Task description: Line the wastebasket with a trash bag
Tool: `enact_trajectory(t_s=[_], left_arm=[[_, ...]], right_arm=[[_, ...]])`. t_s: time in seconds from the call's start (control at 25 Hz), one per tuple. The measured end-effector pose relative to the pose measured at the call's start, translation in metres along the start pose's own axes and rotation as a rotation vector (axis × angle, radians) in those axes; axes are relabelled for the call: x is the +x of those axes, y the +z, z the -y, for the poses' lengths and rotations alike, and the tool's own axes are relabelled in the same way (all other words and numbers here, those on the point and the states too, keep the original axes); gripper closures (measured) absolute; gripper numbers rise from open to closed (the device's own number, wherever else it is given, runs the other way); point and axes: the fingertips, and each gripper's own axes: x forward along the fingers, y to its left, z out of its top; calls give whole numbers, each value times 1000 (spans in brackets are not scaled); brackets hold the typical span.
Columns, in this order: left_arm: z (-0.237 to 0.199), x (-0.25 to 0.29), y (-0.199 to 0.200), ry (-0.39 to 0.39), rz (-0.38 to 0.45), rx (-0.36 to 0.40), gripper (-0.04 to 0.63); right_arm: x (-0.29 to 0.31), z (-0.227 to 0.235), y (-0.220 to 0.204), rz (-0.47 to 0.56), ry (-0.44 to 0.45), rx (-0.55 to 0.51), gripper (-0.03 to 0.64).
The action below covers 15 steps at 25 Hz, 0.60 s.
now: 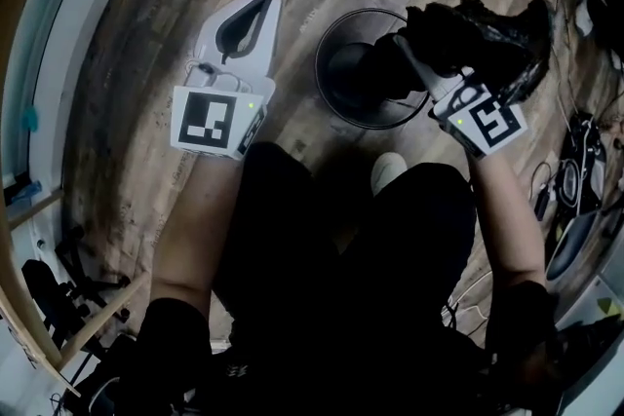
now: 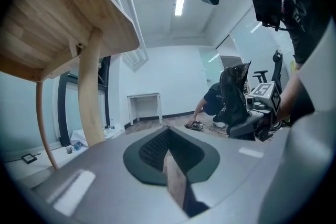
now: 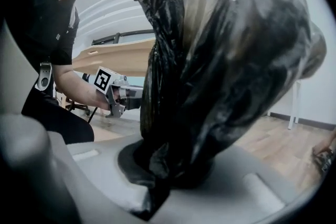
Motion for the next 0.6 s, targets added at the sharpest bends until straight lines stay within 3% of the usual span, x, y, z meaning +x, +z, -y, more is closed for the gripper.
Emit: enact_trajectory(t_s=[0.4,0.48,0.6], left_arm=[[-8,-12,-18,16,-17,-14,591],[-2,-10,-17,13,-15,-15,592],[3,-10,-15,1,-11,-21,591]], right_arm=[[20,-24,-40,-57,125,-16,611],[25,-29,-48,-69,150,-20,571],[30,-36,-59,-85,190,-25,450]])
